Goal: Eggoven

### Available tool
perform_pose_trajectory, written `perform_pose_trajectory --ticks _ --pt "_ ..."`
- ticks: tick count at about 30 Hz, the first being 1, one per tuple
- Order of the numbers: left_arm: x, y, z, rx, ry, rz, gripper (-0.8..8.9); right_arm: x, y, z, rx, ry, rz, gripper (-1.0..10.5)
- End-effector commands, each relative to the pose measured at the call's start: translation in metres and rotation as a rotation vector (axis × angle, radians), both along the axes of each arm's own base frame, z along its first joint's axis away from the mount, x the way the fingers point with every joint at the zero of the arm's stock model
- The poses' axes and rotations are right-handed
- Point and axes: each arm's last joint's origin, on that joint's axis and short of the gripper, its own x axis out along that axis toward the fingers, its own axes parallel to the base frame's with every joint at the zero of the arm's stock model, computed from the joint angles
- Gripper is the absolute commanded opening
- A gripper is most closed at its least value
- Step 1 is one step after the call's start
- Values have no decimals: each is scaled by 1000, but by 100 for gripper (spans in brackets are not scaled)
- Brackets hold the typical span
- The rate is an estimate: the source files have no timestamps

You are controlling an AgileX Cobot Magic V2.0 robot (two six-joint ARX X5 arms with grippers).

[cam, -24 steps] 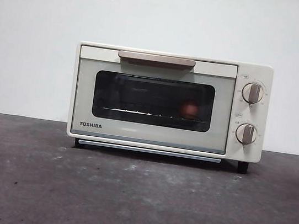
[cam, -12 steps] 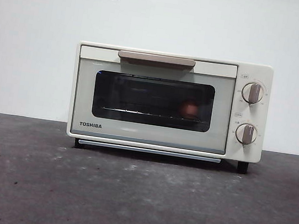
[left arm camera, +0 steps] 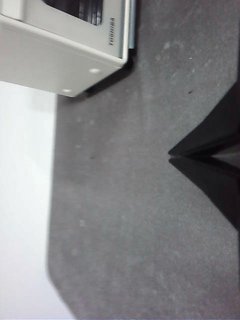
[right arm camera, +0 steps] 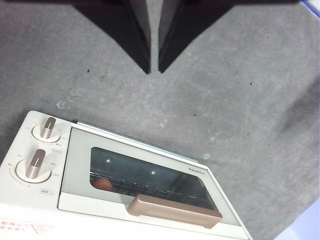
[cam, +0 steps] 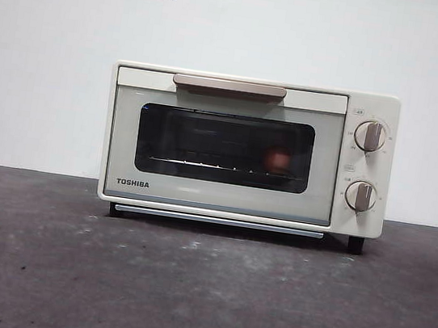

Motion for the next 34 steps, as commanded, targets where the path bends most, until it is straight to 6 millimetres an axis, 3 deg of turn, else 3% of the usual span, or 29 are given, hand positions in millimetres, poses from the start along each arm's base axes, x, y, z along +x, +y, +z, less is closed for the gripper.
perform_pose_trajectory --ticks 1,20,28,34 --pt "1 0 -8 -14 15 4 8 1 2 1 9 -1 -2 5" --pt "1 0 -8 -14 13 4 8 1 1 1 -8 -15 9 5" --pt "1 0 -8 -14 13 4 8 -3 -32 17 28 -349 -267 5" --pt "1 0 -8 -14 13 4 8 -14 -55 -14 92 -549 -314 5"
